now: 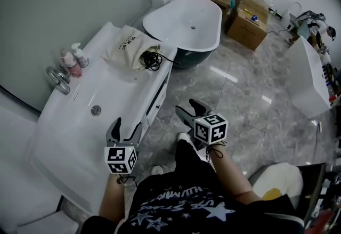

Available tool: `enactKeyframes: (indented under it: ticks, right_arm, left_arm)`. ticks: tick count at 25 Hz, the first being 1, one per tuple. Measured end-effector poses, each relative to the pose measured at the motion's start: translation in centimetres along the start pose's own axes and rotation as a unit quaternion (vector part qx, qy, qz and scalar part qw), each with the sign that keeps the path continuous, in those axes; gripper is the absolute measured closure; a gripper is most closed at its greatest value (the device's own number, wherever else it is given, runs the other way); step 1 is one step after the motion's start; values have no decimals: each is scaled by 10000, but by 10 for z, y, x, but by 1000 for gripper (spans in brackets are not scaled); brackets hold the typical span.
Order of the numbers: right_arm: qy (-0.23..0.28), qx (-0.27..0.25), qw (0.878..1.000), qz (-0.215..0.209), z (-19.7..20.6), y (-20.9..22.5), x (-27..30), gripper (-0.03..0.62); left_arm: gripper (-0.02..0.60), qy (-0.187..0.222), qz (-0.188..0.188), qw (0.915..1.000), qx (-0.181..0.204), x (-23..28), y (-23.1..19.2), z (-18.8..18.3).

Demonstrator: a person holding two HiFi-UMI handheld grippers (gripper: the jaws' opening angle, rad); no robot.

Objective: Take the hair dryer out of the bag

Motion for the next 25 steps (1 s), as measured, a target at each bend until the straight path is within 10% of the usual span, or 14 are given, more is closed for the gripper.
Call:
enactKeyframes:
  ticks: [25]
  right_arm:
    - [-512, -929, 9717, -2111, -115, 146, 268, 322]
  left_arm:
    - [256, -208, -1874, 9812, 420, 243, -46, -75]
Point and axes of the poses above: the fingertips, and each gripper's own axes: x forward along the fingers, y to its right, z out of its underside, the point moved 8 cm from there along -x, backward along the fingers, and after that the axes turned 12 degrees about -x, right-handed, at the moved point
